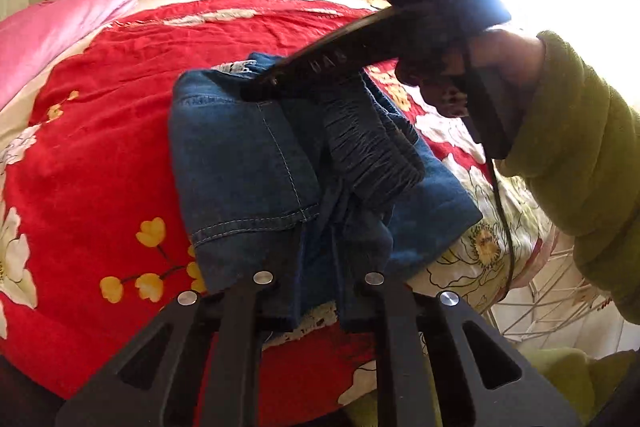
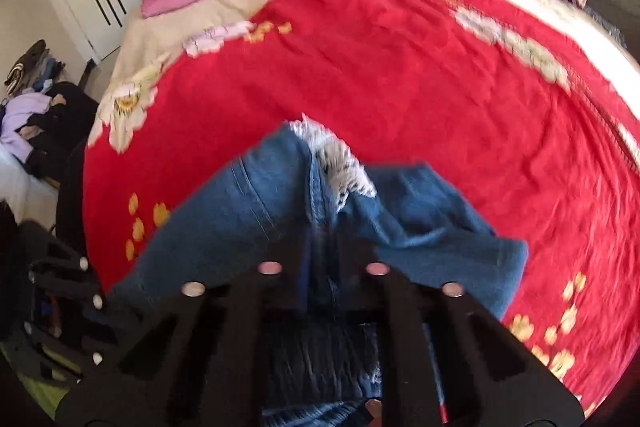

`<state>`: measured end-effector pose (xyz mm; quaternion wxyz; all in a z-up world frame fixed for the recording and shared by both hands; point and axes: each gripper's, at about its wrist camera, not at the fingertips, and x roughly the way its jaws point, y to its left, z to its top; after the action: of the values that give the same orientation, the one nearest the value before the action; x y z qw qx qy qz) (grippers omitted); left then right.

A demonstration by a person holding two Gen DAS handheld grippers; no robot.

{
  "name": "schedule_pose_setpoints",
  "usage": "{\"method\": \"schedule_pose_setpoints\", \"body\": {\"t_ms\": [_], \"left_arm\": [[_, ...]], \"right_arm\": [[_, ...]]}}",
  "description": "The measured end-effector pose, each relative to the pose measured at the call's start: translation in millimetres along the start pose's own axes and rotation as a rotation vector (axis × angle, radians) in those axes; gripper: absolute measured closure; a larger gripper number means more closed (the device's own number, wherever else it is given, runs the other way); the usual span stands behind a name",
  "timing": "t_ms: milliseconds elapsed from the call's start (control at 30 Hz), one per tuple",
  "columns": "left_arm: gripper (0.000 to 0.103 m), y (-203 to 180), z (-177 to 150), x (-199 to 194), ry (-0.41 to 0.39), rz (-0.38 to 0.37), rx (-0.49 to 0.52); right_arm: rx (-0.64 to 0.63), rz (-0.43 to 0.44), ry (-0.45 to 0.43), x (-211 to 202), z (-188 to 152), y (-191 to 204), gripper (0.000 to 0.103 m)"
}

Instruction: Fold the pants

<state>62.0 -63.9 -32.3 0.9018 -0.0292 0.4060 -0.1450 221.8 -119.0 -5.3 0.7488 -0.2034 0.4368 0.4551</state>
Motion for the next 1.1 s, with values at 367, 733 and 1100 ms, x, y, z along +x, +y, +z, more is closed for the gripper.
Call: {"method": "schedule_pose_setpoints", "body": {"t_ms": [367,733,1100], "left_arm": [[0.09,-0.2,-3.6,1.8,0.011,-0.002,0.008],[0.057,-4.1,-2.9,-14.0,-0.018,-0.022,0.006],[0.048,53.9,22.4,-55.3,-0.099,0.098,-0.134]], "right_arm": [[0.017,-0.119,-0.022,20.9,17.0,-11.1,0.103],[0.093,-0.095,-0.282,-87.9,-25.8,-4.7,0.054],[-0.03,-0.069,-0.368,-131.9,-104.3,68.5,0.044]]}}
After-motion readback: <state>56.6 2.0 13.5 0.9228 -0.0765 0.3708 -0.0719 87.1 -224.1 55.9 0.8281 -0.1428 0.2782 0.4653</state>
